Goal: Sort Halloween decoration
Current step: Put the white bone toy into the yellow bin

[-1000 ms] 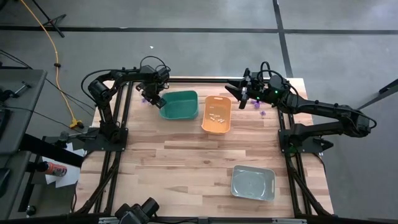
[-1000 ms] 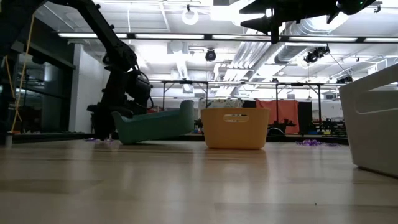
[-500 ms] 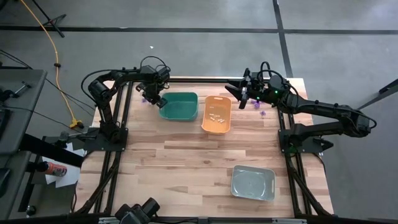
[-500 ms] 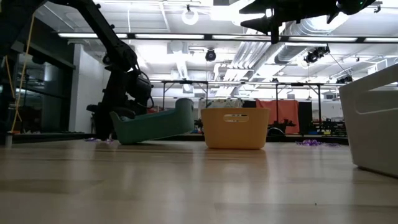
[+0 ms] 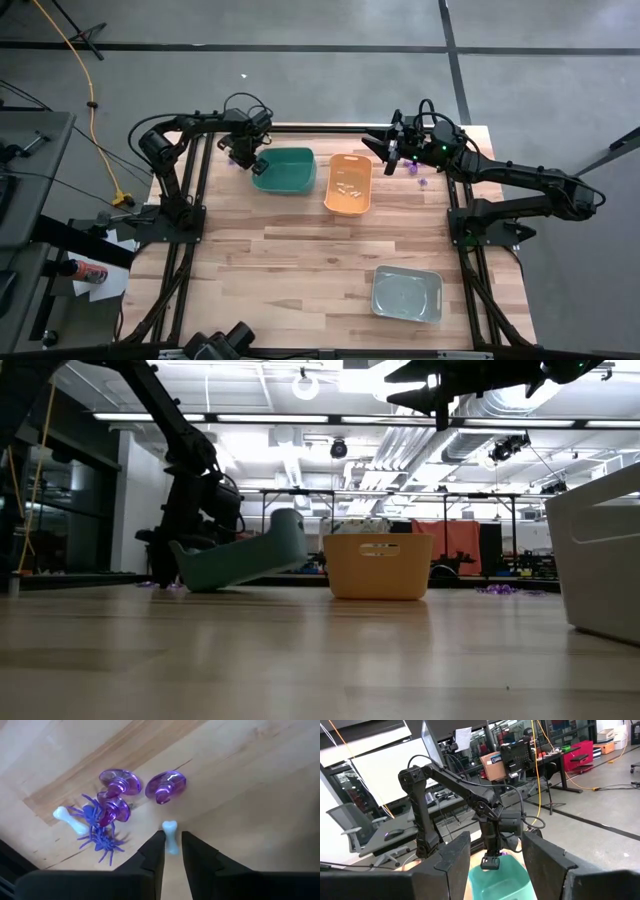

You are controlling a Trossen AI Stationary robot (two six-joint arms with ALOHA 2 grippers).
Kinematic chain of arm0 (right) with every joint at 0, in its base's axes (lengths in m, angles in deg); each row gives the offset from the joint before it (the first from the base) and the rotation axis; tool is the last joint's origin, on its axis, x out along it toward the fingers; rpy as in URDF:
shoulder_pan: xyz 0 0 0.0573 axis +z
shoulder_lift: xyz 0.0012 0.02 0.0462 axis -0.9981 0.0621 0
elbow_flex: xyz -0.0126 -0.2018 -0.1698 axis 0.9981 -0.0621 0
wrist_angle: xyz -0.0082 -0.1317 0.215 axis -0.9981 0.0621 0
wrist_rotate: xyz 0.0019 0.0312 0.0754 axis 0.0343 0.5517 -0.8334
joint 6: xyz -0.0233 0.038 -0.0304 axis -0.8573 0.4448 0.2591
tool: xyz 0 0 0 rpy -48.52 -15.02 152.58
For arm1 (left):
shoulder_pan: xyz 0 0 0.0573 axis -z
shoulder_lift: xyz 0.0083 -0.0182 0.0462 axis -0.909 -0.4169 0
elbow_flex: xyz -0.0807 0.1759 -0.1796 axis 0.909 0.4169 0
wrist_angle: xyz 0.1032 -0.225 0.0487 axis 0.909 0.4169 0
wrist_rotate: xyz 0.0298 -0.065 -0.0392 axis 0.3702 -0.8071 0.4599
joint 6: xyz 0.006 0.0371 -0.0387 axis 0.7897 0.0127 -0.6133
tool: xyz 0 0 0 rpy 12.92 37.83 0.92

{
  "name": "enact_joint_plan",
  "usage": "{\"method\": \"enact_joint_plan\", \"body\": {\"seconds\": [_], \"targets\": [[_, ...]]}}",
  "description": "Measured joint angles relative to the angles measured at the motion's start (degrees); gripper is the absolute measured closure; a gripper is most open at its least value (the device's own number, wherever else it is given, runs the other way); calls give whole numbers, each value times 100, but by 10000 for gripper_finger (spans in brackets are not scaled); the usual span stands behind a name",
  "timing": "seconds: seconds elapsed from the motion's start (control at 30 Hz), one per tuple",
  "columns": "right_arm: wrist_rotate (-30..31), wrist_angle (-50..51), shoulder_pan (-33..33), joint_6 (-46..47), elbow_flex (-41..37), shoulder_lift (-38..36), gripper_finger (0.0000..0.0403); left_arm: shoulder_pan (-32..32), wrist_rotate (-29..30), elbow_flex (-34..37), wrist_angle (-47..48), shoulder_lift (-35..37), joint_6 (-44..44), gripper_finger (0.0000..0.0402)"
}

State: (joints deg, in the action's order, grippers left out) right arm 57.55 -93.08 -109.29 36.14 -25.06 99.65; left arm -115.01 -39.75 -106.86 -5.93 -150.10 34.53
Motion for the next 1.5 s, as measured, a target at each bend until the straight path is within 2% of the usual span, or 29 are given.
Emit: {"method": "enact_joint_plan", "body": {"seconds": [0.27, 0.83, 1.07, 1.2, 1.33, 1.4, 1.5], "targets": [[-7, 60, 2, 2, 0, 0, 231, 5, -28, -150, 99, -22, 105, 396], [-19, 63, 2, 2, 0, 0, 231, 3, -30, -874, 813, -50, 263, 400], [-20, 65, 2, -4, 0, 0, 231, 3, -32, -1469, 1529, -24, 430, 401], [-20, 160, 2, -44, 0, -1, 231, 16, -272, -1560, 1432, 382, 393, 401], [-20, 368, 2, -46, 0, -1, 231, 19, -466, -1495, 986, 1145, 46, 401], [-20, 484, 2, -48, 0, -2, 231, 24, -558, -1369, 577, 1654, -77, 401], [-20, 576, 2, -137, 0, -2, 231, 66, -1030, -1036, -416, 2489, -197, 401]]}}
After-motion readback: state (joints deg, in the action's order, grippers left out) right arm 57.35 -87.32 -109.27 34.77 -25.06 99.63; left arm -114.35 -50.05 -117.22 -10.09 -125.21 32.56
